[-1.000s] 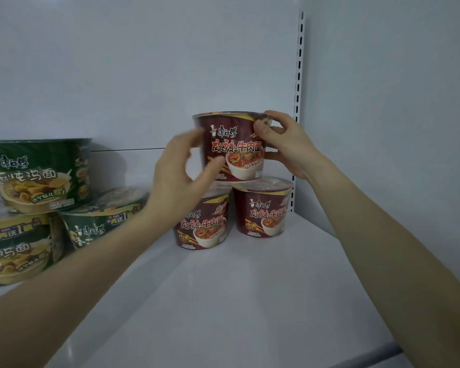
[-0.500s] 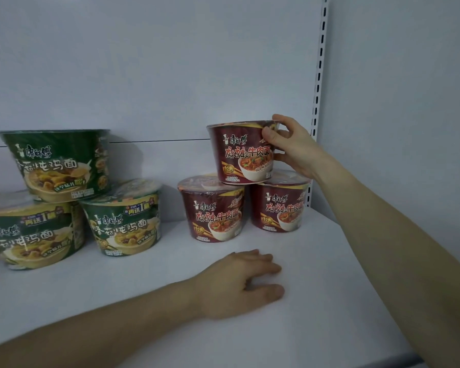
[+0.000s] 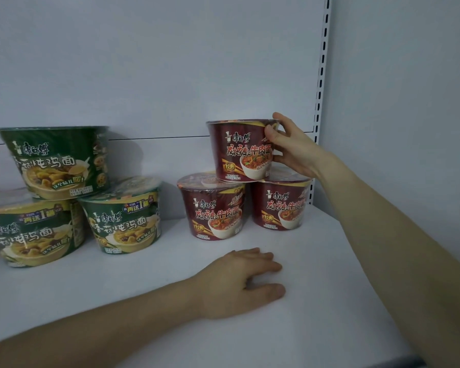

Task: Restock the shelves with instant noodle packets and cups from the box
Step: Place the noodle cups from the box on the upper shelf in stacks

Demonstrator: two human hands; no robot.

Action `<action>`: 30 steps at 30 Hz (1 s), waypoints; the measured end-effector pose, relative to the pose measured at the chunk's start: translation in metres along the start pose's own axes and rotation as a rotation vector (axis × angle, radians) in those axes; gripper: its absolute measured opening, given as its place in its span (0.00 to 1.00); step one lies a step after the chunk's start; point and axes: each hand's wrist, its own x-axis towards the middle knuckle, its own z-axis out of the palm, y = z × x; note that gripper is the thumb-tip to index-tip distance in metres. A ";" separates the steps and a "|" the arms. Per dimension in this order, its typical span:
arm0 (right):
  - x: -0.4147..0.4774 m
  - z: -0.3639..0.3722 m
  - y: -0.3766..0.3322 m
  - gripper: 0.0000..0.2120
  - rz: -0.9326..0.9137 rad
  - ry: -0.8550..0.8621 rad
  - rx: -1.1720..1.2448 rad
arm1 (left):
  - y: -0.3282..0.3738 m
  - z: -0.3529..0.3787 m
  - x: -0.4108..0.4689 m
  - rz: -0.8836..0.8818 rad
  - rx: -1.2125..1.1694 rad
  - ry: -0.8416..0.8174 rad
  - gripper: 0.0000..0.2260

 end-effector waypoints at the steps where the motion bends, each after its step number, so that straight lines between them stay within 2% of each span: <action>1: 0.000 0.000 -0.001 0.32 0.008 -0.002 0.004 | 0.000 0.000 0.000 -0.004 0.002 -0.003 0.22; 7: -0.003 0.001 -0.002 0.38 0.024 0.051 -0.015 | 0.002 0.000 -0.001 0.012 0.019 -0.001 0.22; 11: -0.014 -0.001 -0.008 0.37 0.014 0.133 -0.133 | 0.005 -0.003 -0.002 0.031 0.057 -0.009 0.22; 13: -0.022 -0.001 -0.012 0.33 -0.019 0.215 -0.215 | 0.007 -0.005 -0.003 0.051 0.110 -0.014 0.22; 17: -0.040 0.001 -0.024 0.17 -0.173 0.497 -0.460 | 0.010 -0.009 -0.008 0.085 0.391 0.045 0.36; 19: -0.050 0.005 -0.032 0.11 -0.241 0.550 -0.591 | 0.012 -0.012 -0.013 0.119 0.469 0.108 0.36; 22: -0.068 0.024 -0.044 0.11 -0.258 0.490 -0.799 | 0.019 -0.020 -0.026 0.177 0.530 0.204 0.36; 25: -0.086 0.058 -0.048 0.11 -0.263 0.355 -0.845 | 0.029 -0.029 -0.053 0.219 0.553 0.281 0.35; 30: -0.114 0.134 -0.047 0.12 -0.255 0.207 -0.896 | 0.034 -0.043 -0.127 0.218 0.556 0.307 0.31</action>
